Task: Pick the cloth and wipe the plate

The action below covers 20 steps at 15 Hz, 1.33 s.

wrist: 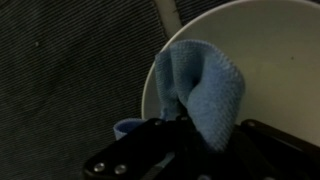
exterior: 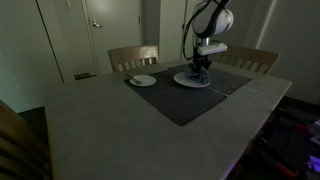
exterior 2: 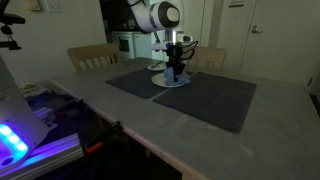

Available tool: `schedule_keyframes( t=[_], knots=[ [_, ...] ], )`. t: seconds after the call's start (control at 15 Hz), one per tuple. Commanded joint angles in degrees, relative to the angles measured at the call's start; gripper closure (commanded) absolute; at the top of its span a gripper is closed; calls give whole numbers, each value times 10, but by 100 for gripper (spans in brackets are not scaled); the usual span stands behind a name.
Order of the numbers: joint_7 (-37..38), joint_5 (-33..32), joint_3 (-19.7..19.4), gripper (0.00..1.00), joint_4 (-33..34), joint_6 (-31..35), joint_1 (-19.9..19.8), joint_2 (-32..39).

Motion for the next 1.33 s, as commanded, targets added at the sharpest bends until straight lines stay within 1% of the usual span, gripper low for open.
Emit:
schedule_keyframes(
  t=[0.0, 0.13, 0.4, 0.73, 0.87, 1.0, 1.27],
  knots=[
    [-43, 46, 39, 97, 27, -38, -21, 28],
    [-53, 58, 47, 97, 34, -50, -23, 35],
    [-75, 87, 61, 97, 44, -43, -34, 39],
    [-111, 158, 92, 97, 60, -25, -61, 52],
    [-120, 178, 99, 97, 64, -8, -65, 60],
    [-121, 180, 96, 97, 68, 14, -61, 66],
    [-110, 151, 76, 97, 62, 79, -45, 63]
  ],
)
